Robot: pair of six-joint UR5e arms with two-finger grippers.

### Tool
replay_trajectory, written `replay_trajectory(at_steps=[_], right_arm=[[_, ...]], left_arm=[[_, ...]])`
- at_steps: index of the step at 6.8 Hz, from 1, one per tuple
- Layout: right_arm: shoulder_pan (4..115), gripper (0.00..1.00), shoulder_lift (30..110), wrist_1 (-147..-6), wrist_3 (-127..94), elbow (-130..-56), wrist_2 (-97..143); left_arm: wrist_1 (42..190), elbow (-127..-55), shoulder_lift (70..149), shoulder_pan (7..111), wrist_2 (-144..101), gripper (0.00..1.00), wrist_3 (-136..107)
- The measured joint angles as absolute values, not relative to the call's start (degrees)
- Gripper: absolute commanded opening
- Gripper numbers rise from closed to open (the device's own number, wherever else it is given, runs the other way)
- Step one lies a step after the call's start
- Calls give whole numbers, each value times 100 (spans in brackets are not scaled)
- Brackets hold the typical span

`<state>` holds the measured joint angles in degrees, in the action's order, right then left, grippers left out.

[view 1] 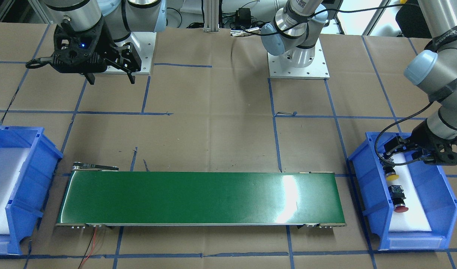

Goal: Transport two buttons from left to right
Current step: 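Move the left gripper over its bin and grasp the yellow button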

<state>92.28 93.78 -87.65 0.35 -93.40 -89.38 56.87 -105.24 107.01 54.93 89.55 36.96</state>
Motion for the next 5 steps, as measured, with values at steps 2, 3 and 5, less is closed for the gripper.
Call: replay_trajectory(at_steps=[2,3,5], right_arm=[[9229,100,9378,-8770,35,-9342,-8939],[9228,100,9378,-8771,35,-9343,-8939],[9228,100,9378,-8772,35,-9343,-8938]], left_arm=[[5402,-10685,10908,5493,8966,100,3699],[5229,-10724,11052,5493,8991,100,3710],[5095,-10737,11171,5493,8998,71,3690]])
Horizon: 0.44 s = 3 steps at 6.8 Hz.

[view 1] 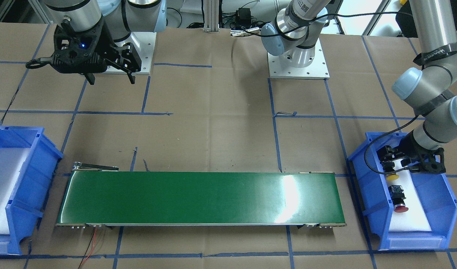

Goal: Transport two buttons from left to right
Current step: 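Move the left gripper over its bin and grasp the yellow button, then lift the yellow button with the left gripper and place it on the conveyor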

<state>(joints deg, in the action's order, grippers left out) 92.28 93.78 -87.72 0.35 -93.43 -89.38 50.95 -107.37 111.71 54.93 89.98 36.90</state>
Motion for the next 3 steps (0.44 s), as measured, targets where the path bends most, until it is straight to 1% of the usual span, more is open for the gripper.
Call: replay_trajectory(at_steps=[1,2,3], right_arm=[[9229,100,9376,-8771,35,-9346,-8938],[9229,100,9373,-8770,35,-9349,-8938],[9229,100,9352,-8763,35,-9346,-8939]], left_arm=[[5082,-10738,11195,5493,8986,46,3678],[5093,-10727,11211,5493,8999,25,3623],[5131,-10702,11211,5493,9024,8,3537]])
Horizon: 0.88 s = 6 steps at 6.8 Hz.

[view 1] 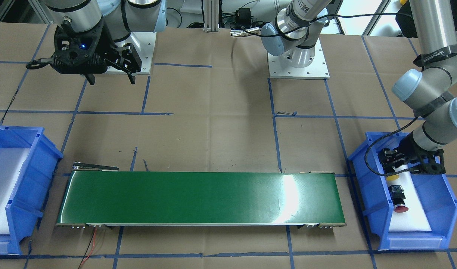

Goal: Transport two buttons from left to right
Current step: 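Lift the yellow button with the left gripper and place it on the conveyor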

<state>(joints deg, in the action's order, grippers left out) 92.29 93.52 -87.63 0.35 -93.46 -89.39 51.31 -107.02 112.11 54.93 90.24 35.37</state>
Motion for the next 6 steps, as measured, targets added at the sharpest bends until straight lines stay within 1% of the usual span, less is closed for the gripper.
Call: replay_trajectory(at_steps=[1,3,5,6], right_arm=[[9228,100,9308,-8755,35,-9334,-8939],[9229,100,9261,-8744,35,-9313,-8939],[9229,100,9256,-8737,35,-9305,-8939],[9228,100,9255,-8737,35,-9302,-8938]], left_arm=[[5228,-10660,11169,5493,9034,3,3487],[5620,-10402,10911,5493,9040,3,3454],[6918,-9538,10507,5488,9062,3,3471],[7552,-9022,10477,5505,9084,3,3472]])
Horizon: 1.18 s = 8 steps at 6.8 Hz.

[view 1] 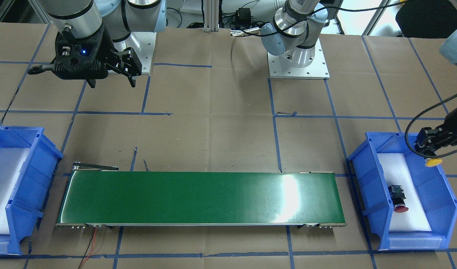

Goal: Transport two buttons from left to right
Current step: 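Lift the yellow button with the left gripper and place it on the conveyor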

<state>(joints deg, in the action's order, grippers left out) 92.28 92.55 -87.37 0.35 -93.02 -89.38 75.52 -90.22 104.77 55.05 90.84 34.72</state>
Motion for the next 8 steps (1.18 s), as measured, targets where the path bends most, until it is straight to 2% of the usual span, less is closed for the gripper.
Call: replay_trajectory(at_steps=[1,3,5,8], right_arm=[[9228,100,9255,-8736,35,-9300,-8939],[9228,100,9255,-8736,35,-9301,-8938],[9228,100,9255,-8736,35,-9307,-8938],[9228,100,9255,-8736,35,-9317,-8939]], left_arm=[[7899,-8640,10506,5630,9093,3,3445],[8054,-8362,10574,6412,9084,3,2879],[8025,-8334,10671,7504,9072,3,1773],[7375,-8522,11323,8694,9013,3,457]])
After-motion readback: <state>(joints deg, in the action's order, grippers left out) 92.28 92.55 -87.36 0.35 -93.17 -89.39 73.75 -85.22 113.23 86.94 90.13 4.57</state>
